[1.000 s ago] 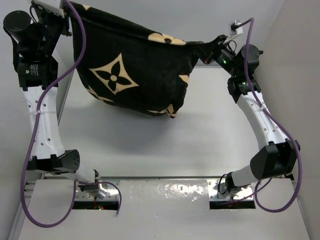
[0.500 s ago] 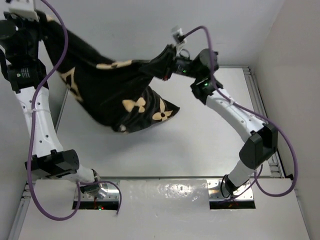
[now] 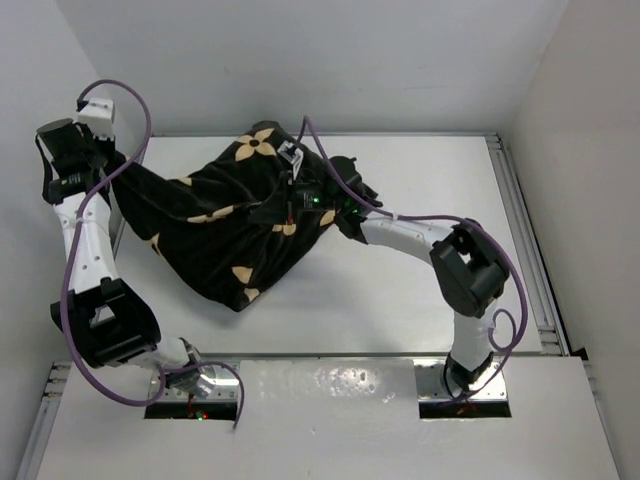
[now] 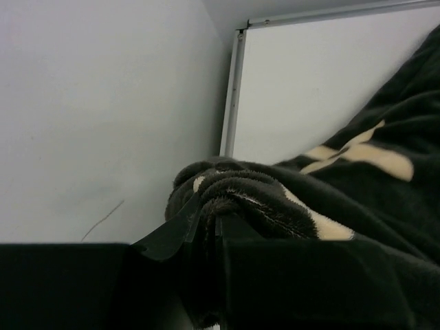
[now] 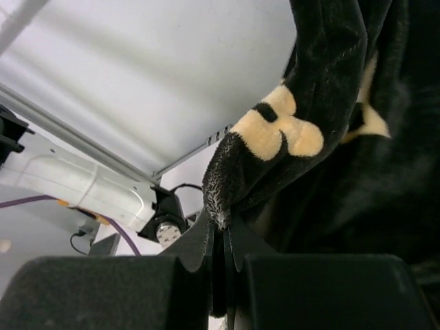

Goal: Put the pillow into the pillowcase

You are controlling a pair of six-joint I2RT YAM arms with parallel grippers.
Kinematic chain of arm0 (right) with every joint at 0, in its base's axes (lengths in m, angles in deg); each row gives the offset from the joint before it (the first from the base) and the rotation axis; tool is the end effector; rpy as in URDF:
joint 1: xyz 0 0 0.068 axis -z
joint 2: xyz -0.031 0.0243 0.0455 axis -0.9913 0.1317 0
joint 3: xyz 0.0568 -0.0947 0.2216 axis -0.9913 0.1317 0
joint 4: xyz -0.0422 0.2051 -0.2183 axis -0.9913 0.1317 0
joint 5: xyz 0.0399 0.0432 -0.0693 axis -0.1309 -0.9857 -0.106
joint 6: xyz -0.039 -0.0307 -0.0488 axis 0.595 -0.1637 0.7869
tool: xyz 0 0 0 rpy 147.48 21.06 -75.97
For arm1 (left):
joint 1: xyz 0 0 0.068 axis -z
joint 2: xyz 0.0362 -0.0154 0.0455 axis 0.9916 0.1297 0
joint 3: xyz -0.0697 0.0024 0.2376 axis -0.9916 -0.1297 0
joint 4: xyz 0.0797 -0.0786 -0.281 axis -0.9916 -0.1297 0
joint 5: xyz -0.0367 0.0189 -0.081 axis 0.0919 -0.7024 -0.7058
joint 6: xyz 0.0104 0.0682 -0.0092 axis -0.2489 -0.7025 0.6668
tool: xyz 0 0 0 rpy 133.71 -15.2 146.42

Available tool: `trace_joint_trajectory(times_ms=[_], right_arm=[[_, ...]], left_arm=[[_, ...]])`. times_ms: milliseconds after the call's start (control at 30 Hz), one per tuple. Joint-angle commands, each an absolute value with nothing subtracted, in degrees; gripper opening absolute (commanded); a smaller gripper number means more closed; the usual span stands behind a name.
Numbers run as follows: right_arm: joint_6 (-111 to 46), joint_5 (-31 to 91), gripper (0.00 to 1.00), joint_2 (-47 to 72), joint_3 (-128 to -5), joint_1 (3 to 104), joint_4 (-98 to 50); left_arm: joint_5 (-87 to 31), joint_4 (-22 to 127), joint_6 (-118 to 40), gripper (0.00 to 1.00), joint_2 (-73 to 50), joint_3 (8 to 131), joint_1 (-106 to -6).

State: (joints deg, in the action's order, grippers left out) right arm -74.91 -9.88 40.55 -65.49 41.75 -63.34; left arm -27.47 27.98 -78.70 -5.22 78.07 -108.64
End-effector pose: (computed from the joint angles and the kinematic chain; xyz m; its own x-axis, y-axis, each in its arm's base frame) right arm 0.3379 0.3457 0.2319 -0.7175 0.0566 -0.6942 -0.6959 -0.0167 0.7179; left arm 0.3586 0.1672 0.3518 -0.4705 0.2882 -0.8340 -0.1179 0.9162 0.3831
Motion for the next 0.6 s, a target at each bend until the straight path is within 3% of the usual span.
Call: trace_joint_trajectory(times_ms=[0,200,333,433,500,567], right_arm=[[-76.95,-7.32,0.00,38.44,-66.73,45.41,-70.74],[-82.85,2.97,0.00,36.17,-62.17,59.48,-64.50],[-72.59,8.15,0.00,27.91,-60.29,66.51,-55.84],[-67.47,8.60,0.00,25.09,-65.75,73.27,-46.84],[-70.10,3.79,0.00,23.51,-64.98,77.75,-53.29],[-71.85,-9.28,0.00,20.78,-60.51,79.18,-59.72]], left_arm=[[-31.08,34.50,-77.74,0.00,-6.67,82.82,-108.92],[-43.80,29.58,-77.91,0.00,-6.57,85.74,-106.63],[-56.69,24.05,-83.60,0.00,-6.32,86.00,-106.63],[-66.38,7.03,-103.78,0.00,-5.18,89.67,-104.88],[-67.38,-9.53,-116.70,0.00,-4.82,91.71,-102.60],[-64.32,-17.07,-131.39,0.00,-5.25,91.37,-101.28]])
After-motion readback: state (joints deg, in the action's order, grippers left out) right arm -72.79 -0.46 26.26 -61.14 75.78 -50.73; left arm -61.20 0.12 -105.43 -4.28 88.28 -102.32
